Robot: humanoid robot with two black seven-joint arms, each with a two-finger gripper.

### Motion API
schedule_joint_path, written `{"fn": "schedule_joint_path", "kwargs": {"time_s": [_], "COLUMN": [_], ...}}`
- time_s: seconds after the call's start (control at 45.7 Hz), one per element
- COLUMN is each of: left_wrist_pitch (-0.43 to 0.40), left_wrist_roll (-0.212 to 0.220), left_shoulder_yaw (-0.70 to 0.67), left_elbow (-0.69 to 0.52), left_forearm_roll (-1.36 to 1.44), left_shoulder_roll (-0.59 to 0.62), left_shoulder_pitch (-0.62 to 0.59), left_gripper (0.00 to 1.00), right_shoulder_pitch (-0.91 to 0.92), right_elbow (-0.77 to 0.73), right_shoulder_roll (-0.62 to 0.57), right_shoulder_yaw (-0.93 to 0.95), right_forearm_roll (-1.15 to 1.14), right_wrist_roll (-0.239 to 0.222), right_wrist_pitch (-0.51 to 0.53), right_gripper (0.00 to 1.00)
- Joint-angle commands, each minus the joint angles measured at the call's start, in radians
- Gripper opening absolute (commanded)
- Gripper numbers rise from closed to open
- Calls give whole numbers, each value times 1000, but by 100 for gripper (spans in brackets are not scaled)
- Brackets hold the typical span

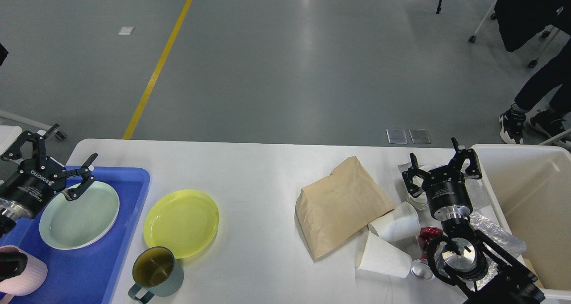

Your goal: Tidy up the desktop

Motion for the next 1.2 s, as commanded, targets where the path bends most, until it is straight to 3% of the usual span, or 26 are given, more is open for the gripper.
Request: {"fn": "schedule_joint_path", "kwargs": {"time_s": [0.0, 0.241, 0.394, 0.613, 0.788, 0.919, 1.029, 1.182], "left_wrist_pitch": [-1, -10, -10, -10, -12, -24, -53, -84], "left_wrist_roll": [-2, 3, 1, 3, -9, -2, -5, -6], "left_shoulder_yaw": [347, 923, 1312, 1728, 2026, 2259, 2383, 2423], "left_elbow": [6, -2, -31, -169, -207, -244, -391, -615], "left_forearm_roll": [4, 7, 7, 7, -2, -2, -5, -11], "left_shoulder_roll": [126, 235, 224, 166, -24, -265, -397, -502], "left_shoulder_pitch": [-202, -612, -918, -1322, -1557, -1716, -1897, -2133], "left_gripper": [96, 96, 96, 96, 96, 96, 96, 96], "right_shoulder_pitch": [0, -2, -2, -2, -2, -2, -2, -2], "right_elbow": [0, 2, 3, 3, 3, 3, 3, 3], "right_shoulder_roll": [0, 0, 0, 0, 0, 0, 0, -2], "right_shoulder_yaw": [1, 1, 1, 1, -1, 1, -1, -1], "right_forearm_roll": [1, 1, 1, 1, 1, 0, 1, 1], "right_wrist_roll": [0, 0, 0, 0, 0, 0, 0, 0], "right_wrist_pitch": [0, 0, 0, 0, 0, 0, 0, 0], "right_gripper": [100, 100, 100, 100, 100, 100, 100, 100]}}
